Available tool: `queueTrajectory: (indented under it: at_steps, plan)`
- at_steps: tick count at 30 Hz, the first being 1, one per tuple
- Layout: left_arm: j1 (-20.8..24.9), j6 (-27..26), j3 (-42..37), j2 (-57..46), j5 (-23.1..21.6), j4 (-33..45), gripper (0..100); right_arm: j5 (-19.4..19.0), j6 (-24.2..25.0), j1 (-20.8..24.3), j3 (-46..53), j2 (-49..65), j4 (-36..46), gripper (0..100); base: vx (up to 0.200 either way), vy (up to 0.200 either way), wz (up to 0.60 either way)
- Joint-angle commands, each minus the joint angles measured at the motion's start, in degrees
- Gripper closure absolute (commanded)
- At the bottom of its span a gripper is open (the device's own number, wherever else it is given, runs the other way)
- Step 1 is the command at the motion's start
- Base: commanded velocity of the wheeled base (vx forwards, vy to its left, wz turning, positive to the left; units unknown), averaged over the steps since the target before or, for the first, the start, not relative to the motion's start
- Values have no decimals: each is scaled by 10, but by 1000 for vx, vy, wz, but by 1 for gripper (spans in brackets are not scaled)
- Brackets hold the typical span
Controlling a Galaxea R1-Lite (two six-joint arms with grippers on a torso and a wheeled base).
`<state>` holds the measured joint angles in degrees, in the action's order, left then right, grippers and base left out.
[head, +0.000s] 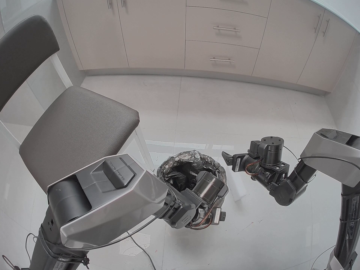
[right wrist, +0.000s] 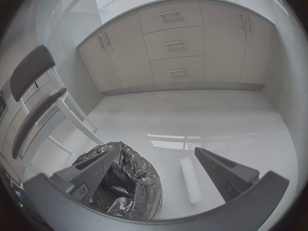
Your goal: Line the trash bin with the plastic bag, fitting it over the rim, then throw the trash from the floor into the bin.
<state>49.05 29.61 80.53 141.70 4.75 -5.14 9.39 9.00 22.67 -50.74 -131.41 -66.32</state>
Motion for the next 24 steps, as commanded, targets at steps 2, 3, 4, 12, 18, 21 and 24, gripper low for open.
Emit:
queueTrajectory:
  at_steps: [2,3,4,12,18,21,24]
  plan:
    - [2,-1,2,14,25,0,0,-1,7,1,11,2,-14,0,0,0,0]
    - [3,-5,-1,11,28,3,0,-4,8,1,16,2,-24,0,0,0,0]
    - [3,-7,-4,9,27,4,0,-7,8,1,18,2,-26,0,0,0,0]
    - [18,0,-3,4,28,39,0,-11,10,-1,20,3,-28,0,0,0,0]
    - [61,29,-8,-13,26,61,0,-11,11,-3,20,4,-28,0,0,0,0]
    - [83,41,-7,-20,21,68,0,-11,16,-4,20,3,-28,0,0,0,0]
    - [97,44,-5,-20,17,69,0,-11,23,-8,21,4,-28,0,0,0,0]
